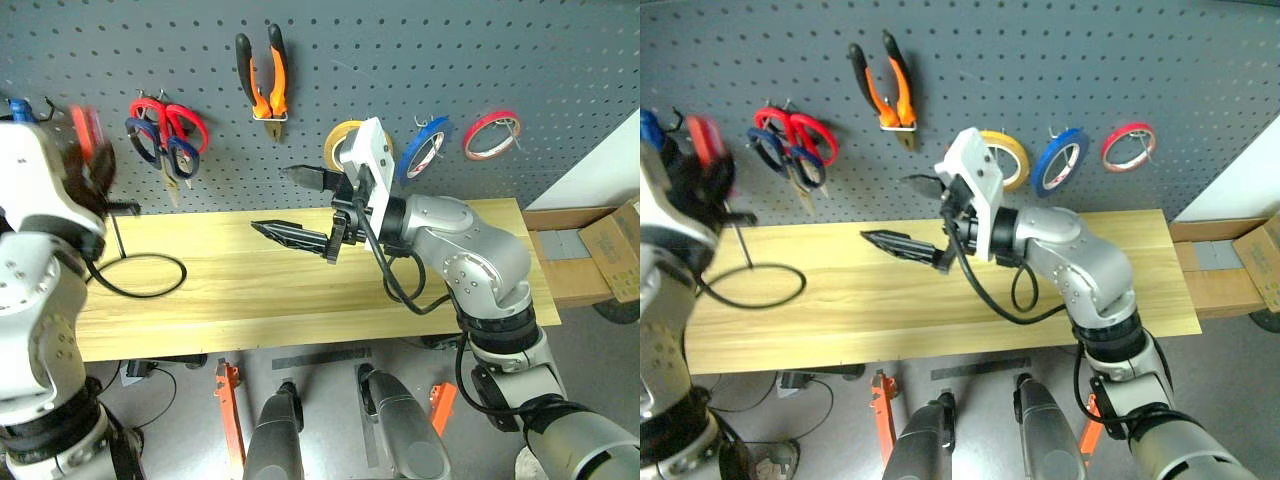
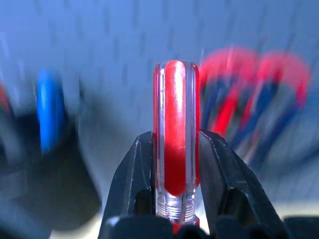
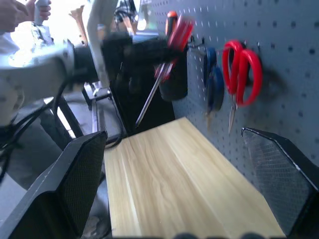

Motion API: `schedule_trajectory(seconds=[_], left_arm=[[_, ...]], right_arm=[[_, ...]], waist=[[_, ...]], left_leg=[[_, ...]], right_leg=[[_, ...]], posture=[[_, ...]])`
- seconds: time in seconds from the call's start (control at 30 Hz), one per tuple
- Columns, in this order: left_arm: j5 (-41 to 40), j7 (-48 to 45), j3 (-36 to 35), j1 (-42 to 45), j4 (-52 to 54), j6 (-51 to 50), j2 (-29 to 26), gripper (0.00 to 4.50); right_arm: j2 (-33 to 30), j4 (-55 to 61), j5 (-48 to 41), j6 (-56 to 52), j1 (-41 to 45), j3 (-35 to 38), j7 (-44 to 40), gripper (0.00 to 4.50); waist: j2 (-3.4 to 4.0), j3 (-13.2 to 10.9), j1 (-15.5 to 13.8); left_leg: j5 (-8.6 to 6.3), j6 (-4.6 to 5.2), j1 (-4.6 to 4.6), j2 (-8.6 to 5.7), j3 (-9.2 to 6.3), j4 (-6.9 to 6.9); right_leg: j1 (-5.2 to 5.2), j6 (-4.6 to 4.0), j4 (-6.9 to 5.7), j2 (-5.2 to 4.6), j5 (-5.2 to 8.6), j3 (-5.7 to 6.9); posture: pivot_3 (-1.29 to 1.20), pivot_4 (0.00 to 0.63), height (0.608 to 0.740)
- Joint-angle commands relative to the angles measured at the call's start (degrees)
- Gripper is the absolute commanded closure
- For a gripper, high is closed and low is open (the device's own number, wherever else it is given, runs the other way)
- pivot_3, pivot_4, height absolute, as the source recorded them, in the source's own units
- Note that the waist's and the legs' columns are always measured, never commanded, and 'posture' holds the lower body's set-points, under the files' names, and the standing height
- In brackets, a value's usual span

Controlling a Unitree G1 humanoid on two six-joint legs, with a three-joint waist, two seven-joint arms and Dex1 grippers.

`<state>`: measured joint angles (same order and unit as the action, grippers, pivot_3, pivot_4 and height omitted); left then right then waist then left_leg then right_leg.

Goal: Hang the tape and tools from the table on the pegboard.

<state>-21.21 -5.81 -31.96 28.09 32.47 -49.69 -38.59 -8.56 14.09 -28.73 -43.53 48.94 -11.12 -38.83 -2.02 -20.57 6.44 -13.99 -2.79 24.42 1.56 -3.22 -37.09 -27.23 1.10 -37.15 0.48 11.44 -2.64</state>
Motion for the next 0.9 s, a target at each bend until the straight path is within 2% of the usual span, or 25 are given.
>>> schedule_trajectory(seconds=[0.03,0.23,0.4,0.5,0.73,0.9], left_arm=[[0.97,-0.79,-3.24,4.93,-4.06,2.41,-5.22,3.67],[2.35,-1.96,-4.72,13.25,-17.27,9.92,-12.23,3.67],[2.34,-1.76,-4.23,20.49,-24.93,14.51,-14.75,3.67],[4.59,-1.87,-3.42,22.99,-30.37,21.41,-16.42,3.67],[9.17,-2.31,0.77,22.9,-42.04,37.07,-13.79,3.67],[9.43,-2.94,3.16,22.5,-47.44,43.33,-10.33,3.67]], right_arm=[[1.16,-0.39,-0.42,2.88,2.2,0.95,-0.33,0.0],[3.22,-2.58,0.0,4.66,4.56,1.84,1.29,0.0],[4.2,-4.04,0.31,5.5,5.99,2.88,3.33,0.0],[5.16,-4.17,0.23,5.72,6.29,2.95,4.6,0.0],[6.4,-4.18,0.41,6.74,6.16,2.18,5.19,0.0],[6.89,-3.54,-0.16,7.22,6.08,2.23,4.78,0.0]], waist=[[0.0,0.0,0.02],[0.0,0.0,-0.09],[-0.07,0.04,-0.63],[-0.09,0.05,-0.79],[-0.21,0.13,-1.03],[-0.26,0.15,-1.27]], left_leg=[[0.0,0.0,0.0,0.01,0.0,0.01],[0.01,-0.02,0.03,0.07,0.03,0.03],[0.02,-0.05,0.16,0.04,-0.01,-0.02],[0.12,-0.22,0.19,0.04,0.01,-0.01],[0.21,-0.36,0.26,0.0,0.07,-0.05],[0.09,-0.16,0.39,-0.02,0.07,-0.68]], right_leg=[[-0.01,0.0,-0.02,0.01,0.0,0.0],[-0.13,-0.05,-0.05,0.13,-0.02,-0.01],[-0.16,-0.05,-0.02,-0.04,-0.03,0.06],[-0.17,-0.05,-0.02,-0.16,-0.03,0.07],[-0.34,-0.05,-0.19,-0.44,-0.04,0.14],[-0.44,-0.05,-0.74,-0.45,-0.04,0.19]], posture=[[-0.14,0.339,0.74],[-0.15,0.335,0.74],[-0.16,0.332,0.74],[-0.16,0.329,0.74],[-0.15,0.327,0.74],[-0.16,0.33,0.74]])
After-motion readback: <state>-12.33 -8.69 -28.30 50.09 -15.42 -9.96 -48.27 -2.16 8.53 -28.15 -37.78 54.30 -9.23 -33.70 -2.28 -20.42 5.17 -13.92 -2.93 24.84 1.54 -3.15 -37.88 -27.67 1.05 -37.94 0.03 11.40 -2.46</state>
